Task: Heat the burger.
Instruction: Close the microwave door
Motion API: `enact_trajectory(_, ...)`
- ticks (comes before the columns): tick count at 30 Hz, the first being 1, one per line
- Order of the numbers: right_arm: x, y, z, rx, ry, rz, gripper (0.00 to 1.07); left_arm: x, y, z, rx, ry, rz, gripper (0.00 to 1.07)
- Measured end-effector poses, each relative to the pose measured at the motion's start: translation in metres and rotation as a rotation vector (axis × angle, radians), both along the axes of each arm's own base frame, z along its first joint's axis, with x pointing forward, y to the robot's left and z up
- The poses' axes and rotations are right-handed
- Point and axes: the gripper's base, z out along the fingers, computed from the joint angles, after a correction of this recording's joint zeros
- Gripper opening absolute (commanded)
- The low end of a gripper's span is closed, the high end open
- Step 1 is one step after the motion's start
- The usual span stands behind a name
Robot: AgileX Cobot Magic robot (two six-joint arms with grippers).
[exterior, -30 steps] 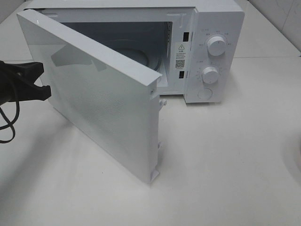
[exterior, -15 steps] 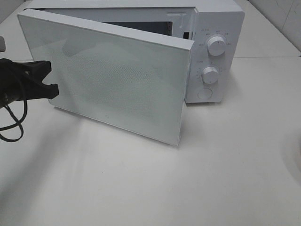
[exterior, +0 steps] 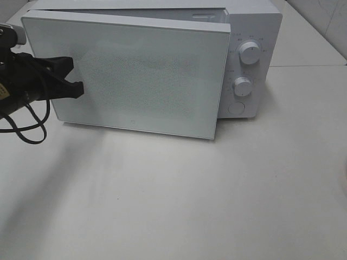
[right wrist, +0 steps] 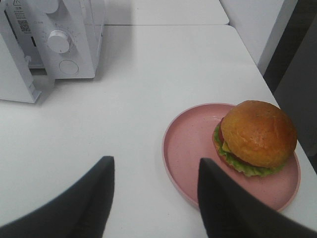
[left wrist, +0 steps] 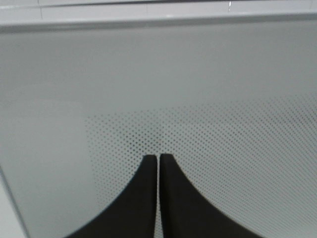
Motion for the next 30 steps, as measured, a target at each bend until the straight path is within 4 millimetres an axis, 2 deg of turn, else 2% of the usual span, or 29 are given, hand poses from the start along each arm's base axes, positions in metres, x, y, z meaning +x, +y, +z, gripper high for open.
enact_trajectory(15, 0.000, 0.000, 0.000, 0.000, 0.000, 0.000, 0.46, 0.018, -0.012, -0.007, -0.019, 0.008, 0.016, 0.00)
enact_trajectory(30, 0.000, 0.000, 0.000, 0.000, 0.000, 0.000, 0.46, 0.019, -0.018, -0.004, -0.008, -0.007, -0.017, 0.00)
